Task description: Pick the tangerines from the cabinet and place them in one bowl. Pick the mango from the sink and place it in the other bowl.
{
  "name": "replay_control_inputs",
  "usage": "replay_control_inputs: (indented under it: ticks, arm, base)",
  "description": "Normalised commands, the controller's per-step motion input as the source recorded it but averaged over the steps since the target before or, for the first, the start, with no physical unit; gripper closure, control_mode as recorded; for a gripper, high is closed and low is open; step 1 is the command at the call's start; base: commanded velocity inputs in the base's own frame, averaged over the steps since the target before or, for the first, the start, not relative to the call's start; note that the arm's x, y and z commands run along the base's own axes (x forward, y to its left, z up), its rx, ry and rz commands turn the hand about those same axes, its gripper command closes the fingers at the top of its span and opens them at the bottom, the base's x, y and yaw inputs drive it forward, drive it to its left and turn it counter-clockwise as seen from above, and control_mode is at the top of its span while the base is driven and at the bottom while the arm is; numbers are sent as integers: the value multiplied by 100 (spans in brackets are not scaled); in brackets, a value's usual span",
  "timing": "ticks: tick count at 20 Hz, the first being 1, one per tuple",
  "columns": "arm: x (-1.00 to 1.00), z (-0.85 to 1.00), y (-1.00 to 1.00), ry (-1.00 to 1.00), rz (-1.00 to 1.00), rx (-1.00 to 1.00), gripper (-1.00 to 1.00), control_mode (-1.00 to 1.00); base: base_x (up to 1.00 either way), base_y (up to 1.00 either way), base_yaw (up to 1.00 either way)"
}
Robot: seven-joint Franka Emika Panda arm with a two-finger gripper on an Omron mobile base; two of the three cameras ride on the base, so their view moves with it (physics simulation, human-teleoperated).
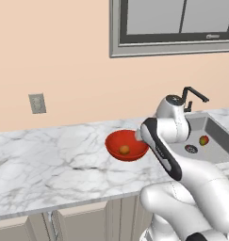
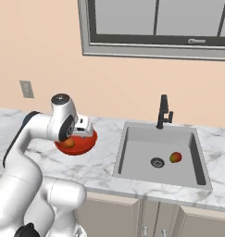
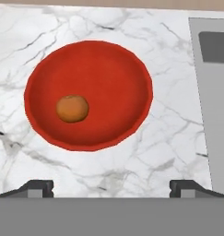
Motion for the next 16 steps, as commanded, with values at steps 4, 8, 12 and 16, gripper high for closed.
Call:
replay_control_inputs:
  ticks: [4,8,12,16]
  arm:
    - [-27,15,-4,-6,0,0,-100,-100]
    - [-14,1,0,0,0,0,-100,-100]
    - [0,0,0,0,0,0,-100,100]
    - [0,0,0,0,0,0,-100,100]
  base:
    - [0,0,0]
    - [0,0,0]
    - [-16,-4,0]
    - [-54,-17,2]
